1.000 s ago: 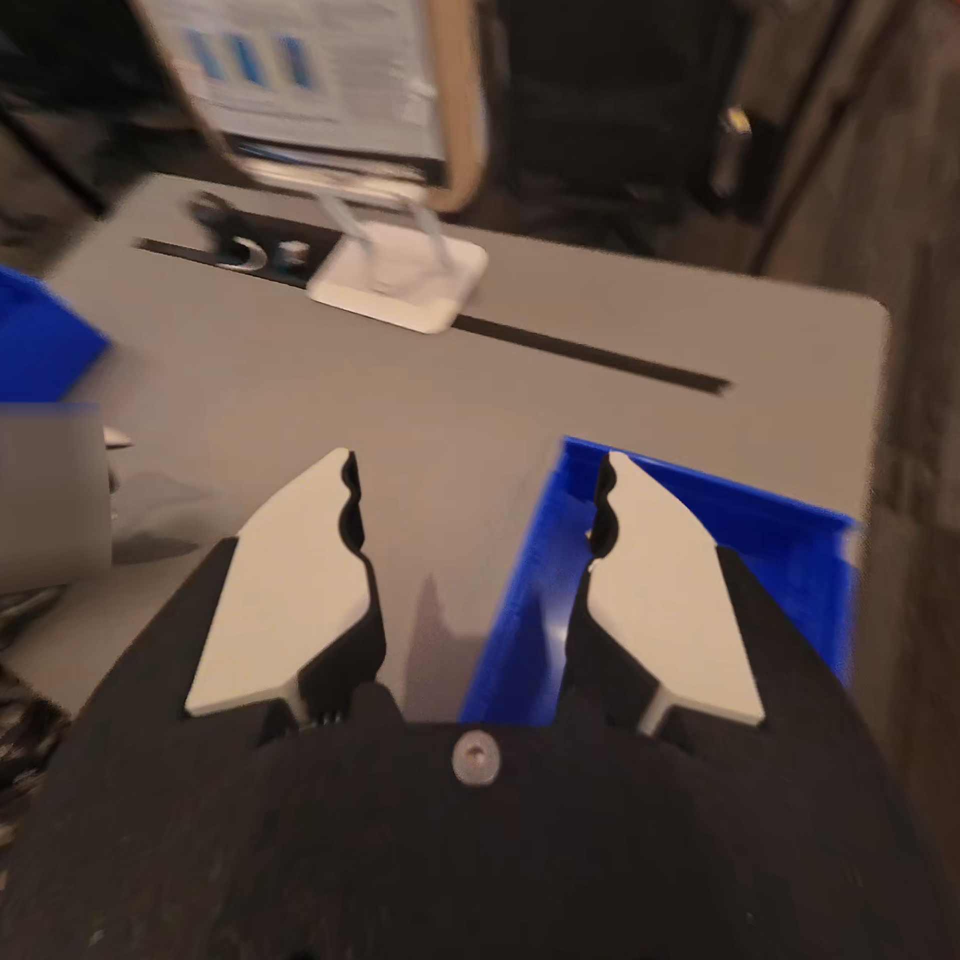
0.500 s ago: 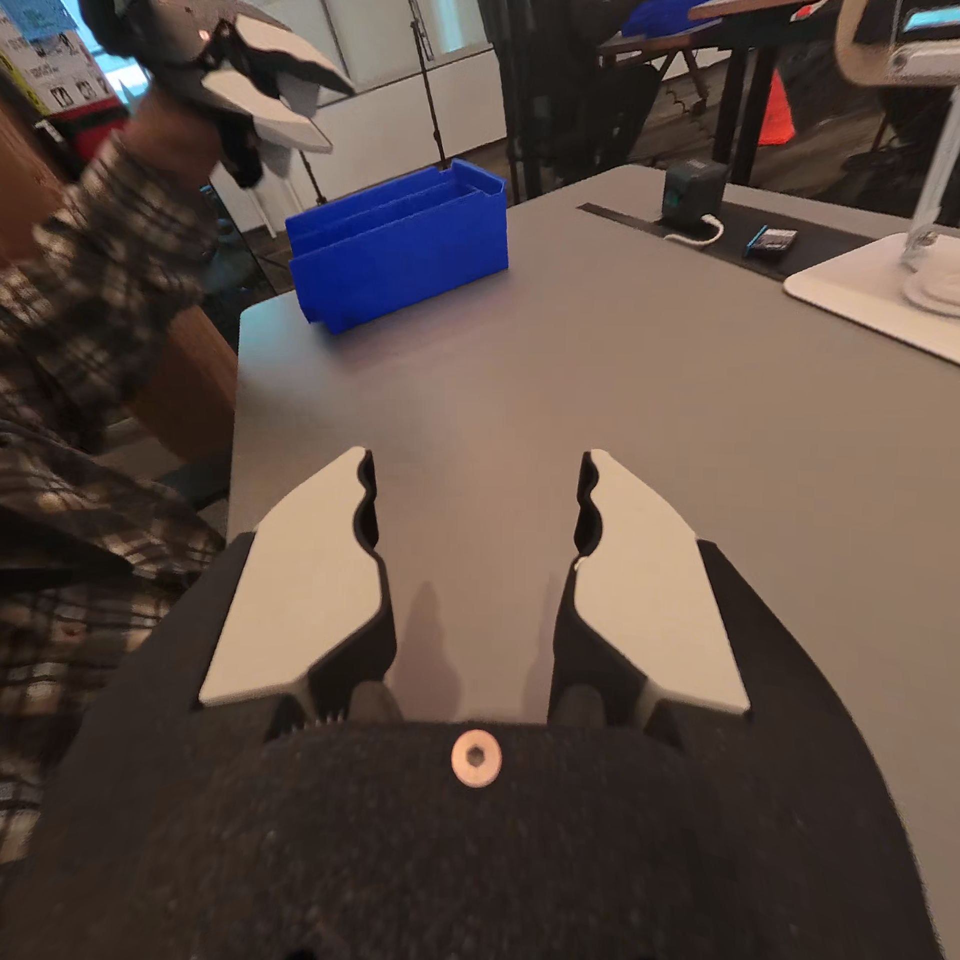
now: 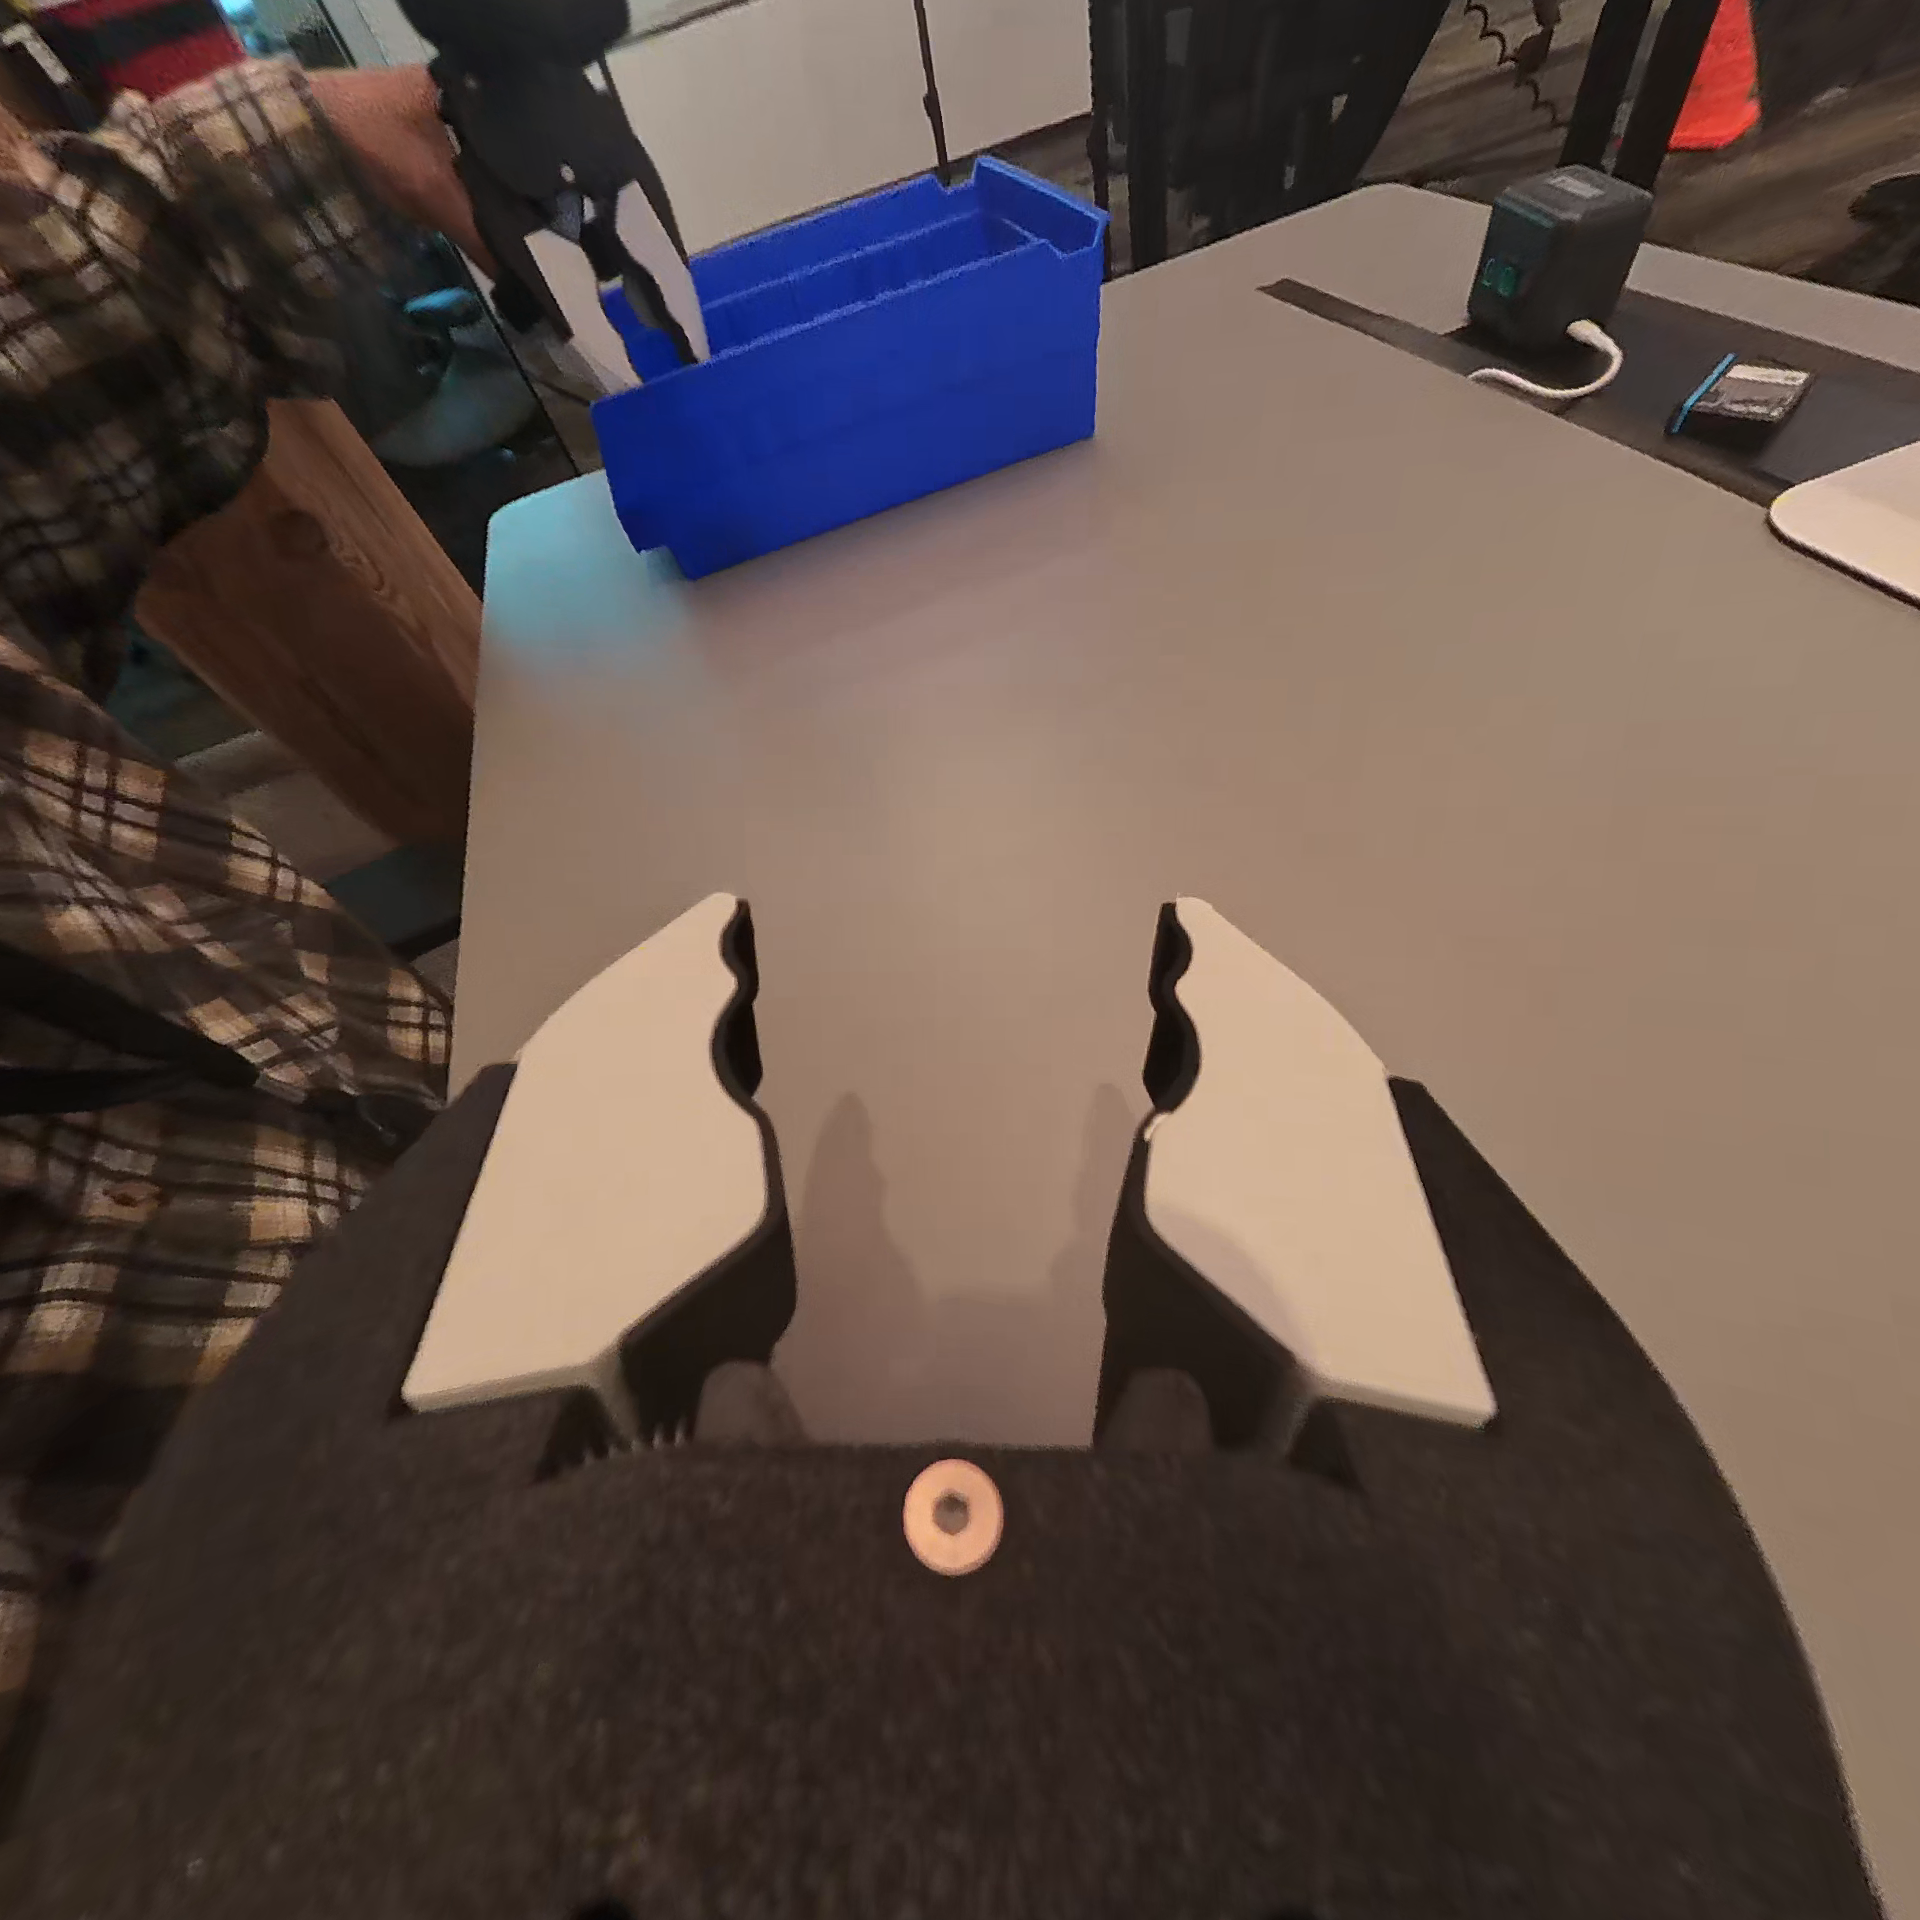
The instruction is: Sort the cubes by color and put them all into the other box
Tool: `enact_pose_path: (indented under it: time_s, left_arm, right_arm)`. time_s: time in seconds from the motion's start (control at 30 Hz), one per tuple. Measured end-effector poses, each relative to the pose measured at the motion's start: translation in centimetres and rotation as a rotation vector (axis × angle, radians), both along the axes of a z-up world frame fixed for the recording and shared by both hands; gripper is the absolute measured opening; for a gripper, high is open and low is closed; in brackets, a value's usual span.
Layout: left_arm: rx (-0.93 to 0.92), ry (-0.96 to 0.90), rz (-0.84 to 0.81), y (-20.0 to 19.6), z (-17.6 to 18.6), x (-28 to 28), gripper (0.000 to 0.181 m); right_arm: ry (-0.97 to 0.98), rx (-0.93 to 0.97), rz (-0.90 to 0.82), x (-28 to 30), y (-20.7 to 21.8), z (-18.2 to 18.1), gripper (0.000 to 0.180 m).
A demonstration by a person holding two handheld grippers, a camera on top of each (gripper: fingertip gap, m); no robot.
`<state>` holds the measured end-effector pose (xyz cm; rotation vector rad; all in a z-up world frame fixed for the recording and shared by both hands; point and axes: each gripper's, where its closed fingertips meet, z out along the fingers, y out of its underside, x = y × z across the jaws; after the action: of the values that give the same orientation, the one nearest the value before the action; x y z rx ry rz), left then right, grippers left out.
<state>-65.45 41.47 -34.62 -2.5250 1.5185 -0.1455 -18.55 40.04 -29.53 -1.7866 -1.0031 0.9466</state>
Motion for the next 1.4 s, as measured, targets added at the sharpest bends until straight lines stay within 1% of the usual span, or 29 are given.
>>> enact_pose_path:
  time_s: [0.13,0.3,0.43,0.53,0.6,0.73,0.8,0.87,0.93,1.0,1.03,1.1,1.17,1.23,1.3,1.4]
  left_arm:
    - [-0.076,0.04,-0.015,-0.1,-2.1,-0.4,0.038]
    - [-0.107,0.052,-0.042,0.1,-3.6,-0.2,0.036]
    - [-0.173,0.099,-0.073,-0.5,-4.7,-0.4,0.036]
    - [-0.209,0.102,-0.076,-0.5,-5.0,-0.1,0.032]
    - [-0.234,0.12,-0.089,-0.6,-5.2,-0.1,0.023]
    - [-0.251,0.146,-0.068,-0.1,-5.1,-0.7,0.023]
    - [-0.23,0.116,-0.031,0.5,-4.6,-0.9,0.022]
    - [-0.163,0.047,0.014,1.6,-3.2,-0.8,0.022]
    - [-0.064,-0.028,0.048,3.1,-1.1,-0.4,0.022]
    - [0.073,-0.106,0.066,4.8,2.0,0.7,0.022]
    - [0.15,-0.161,0.065,5.6,3.9,1.9,0.021]
    - [0.312,-0.31,0.029,6.9,8.5,6.1,0.021]
    - [0.463,-0.453,-0.056,7.1,12.9,12.0,0.021]
    - [0.574,-0.604,-0.184,6.2,16.0,19.3,0.021]
    - [0.634,-0.758,-0.315,4.3,17.5,27.1,0.021]
    - [0.642,-0.997,-0.495,0.7,17.6,38.2,0.021]
  right_arm:
    - [-0.039,0.009,0.001,-0.5,-0.2,0.1,0.073]
    - [-0.053,0.018,0.018,-1.3,-0.2,0.5,0.074]
    - [-0.068,0.03,0.037,-1.9,-0.3,0.5,0.076]
    - [-0.069,0.034,0.04,-2.0,-0.3,0.5,0.076]
    - [-0.06,0.036,0.04,-2.0,-0.2,0.7,0.076]
    - [-0.05,0.044,0.033,-1.6,-0.2,1.0,0.075]
    - [-0.041,0.039,0.021,-1.2,-0.2,1.2,0.075]
    - [-0.02,0.031,0.007,-0.7,-0.3,1.4,0.073]
    - [0.016,0.01,-0.013,0.0,-0.3,1.6,0.073]
    - [0.078,-0.033,-0.034,0.6,-0.1,1.8,0.071]
    - [0.12,-0.062,-0.043,0.9,0.0,2.0,0.071]
    - [0.229,-0.146,-0.045,1.3,0.2,2.6,0.07]
    - [0.366,-0.24,-0.023,1.5,0.2,3.6,0.07]
    - [0.492,-0.338,0.006,1.8,0.3,4.4,0.07]
    - [0.599,-0.433,0.035,2.1,0.2,5.1,0.069]
    - [0.727,-0.569,0.088,2.8,-0.3,6.0,0.067]
